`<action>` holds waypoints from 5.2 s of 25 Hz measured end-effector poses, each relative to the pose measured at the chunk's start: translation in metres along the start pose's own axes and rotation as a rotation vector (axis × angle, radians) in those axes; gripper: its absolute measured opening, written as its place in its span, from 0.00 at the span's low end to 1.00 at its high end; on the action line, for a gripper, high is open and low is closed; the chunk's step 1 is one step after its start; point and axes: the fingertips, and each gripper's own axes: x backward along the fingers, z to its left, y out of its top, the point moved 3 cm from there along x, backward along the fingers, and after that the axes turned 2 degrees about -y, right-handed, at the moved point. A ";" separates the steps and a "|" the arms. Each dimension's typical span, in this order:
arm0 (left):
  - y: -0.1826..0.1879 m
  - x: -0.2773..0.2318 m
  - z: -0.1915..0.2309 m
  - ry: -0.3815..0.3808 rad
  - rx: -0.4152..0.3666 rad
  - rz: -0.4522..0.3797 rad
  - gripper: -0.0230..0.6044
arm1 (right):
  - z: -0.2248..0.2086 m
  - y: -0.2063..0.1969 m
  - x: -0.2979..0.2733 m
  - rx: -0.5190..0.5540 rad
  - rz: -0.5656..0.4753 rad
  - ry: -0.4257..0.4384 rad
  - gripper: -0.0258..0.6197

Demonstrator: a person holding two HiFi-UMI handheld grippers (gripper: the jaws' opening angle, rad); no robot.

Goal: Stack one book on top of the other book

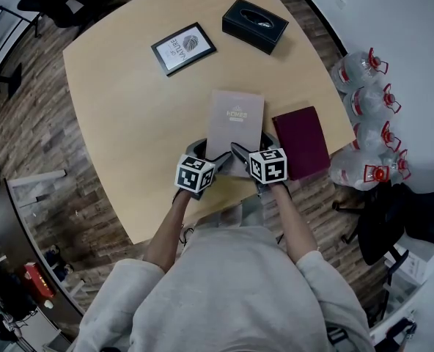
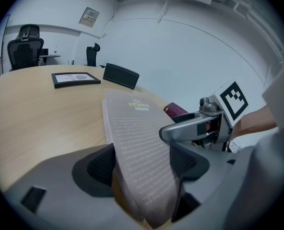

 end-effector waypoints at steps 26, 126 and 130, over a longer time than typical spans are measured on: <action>0.038 0.027 -0.025 0.019 -0.114 -0.075 0.61 | 0.009 0.039 0.041 0.041 -0.136 -0.042 0.73; 0.069 -0.121 -0.172 -0.294 -0.262 0.130 0.60 | -0.165 -0.021 0.153 -0.283 -0.188 -0.314 0.72; 0.074 -0.122 -0.171 -0.290 -0.233 0.111 0.61 | -0.165 -0.019 0.154 -0.272 -0.191 -0.323 0.74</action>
